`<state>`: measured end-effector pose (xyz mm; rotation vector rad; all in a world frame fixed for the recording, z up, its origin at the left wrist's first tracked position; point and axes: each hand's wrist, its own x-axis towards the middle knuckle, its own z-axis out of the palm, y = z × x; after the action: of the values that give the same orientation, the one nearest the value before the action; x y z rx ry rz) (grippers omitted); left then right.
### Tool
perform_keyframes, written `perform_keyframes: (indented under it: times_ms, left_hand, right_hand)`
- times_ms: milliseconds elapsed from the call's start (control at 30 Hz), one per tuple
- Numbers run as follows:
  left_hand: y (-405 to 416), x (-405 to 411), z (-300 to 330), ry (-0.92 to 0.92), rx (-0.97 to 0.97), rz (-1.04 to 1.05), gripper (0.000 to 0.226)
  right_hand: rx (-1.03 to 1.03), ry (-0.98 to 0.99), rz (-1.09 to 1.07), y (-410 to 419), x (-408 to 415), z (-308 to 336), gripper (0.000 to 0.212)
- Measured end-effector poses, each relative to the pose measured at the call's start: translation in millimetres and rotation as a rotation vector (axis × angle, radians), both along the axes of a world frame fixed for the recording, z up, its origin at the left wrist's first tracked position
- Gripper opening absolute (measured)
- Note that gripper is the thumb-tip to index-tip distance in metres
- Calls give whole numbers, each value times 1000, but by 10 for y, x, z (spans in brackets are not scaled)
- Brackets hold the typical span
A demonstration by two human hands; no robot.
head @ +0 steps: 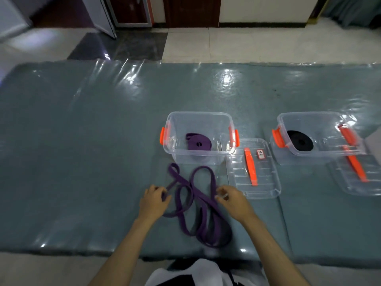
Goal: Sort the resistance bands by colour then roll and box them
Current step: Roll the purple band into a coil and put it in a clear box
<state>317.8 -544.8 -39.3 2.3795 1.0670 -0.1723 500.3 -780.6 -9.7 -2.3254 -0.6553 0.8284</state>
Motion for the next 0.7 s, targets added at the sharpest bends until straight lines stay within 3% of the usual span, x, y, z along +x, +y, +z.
perform_keyframes:
  times_ms: [133,200,400,533,700]
  left_hand:
    - [-121,-226,-141,42,-232,48,57]
    - [-153,-300,-177,58,-265,2,62]
    - [-96,-394,-100,-193,-193,16,32]
    - [50,-296,204,-476,-314,172,45]
    - [234,-50,762,-860,-372,347,42]
  right_hand:
    - [-192,167,51,-98,-271,-125,86]
    - [-258,173,107,-112,-391,-186,97]
    - [-258,22,84,-152,-516,-271,55]
    - [-202,1,-61,-252,-361,-237,40]
    - [-107,25,-175,-267,-205,-221,33]
